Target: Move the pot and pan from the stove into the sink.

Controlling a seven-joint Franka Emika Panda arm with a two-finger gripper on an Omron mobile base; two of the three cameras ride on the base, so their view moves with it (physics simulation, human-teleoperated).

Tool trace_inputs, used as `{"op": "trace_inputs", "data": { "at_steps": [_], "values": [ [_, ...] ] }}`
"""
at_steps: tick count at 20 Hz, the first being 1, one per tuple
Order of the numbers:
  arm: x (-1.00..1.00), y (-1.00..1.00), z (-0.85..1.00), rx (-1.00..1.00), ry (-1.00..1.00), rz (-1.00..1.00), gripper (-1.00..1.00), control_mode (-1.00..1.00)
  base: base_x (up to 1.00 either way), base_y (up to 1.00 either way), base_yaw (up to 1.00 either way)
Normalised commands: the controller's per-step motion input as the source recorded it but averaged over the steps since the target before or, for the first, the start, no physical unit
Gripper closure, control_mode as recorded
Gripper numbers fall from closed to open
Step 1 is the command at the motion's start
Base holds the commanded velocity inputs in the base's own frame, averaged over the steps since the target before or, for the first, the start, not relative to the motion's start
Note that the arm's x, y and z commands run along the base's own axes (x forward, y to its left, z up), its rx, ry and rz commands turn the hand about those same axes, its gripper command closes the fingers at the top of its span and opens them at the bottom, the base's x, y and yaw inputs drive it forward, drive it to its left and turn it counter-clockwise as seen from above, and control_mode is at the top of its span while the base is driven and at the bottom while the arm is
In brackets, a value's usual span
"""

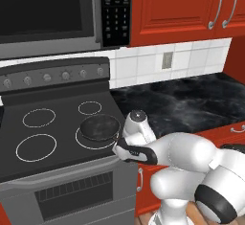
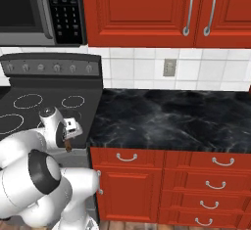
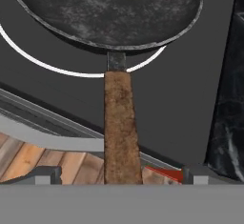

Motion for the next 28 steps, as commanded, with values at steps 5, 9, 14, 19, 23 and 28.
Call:
{"op": "trace_inputs", "data": {
  "at_steps": [5,9,14,19,23,28],
  "values": [
    [0.00,-0.11,-0.40,0.00,-0.02,0.00,-1.00,-1.00,0.00,0.00,0.00],
    [0.00,-0.19,-0.34,0.00,-0.04,0.00,-1.00,-1.00,0.00,0.00,0.00],
    [0.00,-0.06,-0.15,0.00,-0.01,0.00,-1.00,-1.00,0.00,0.00,0.00],
    [0.00,0.00,-0.06,0.00,0.00,0.00,1.00,-1.00,0.00,0.00,0.00],
    [0.00,0.00,0.00,0.00,0.00,0.00,1.00,-1.00,0.00,0.00,0.00],
    [0.00,0.00,0.00,0.00,0.00,0.00,1.00,-1.00,0.00,0.00,0.00]
  ]
}}
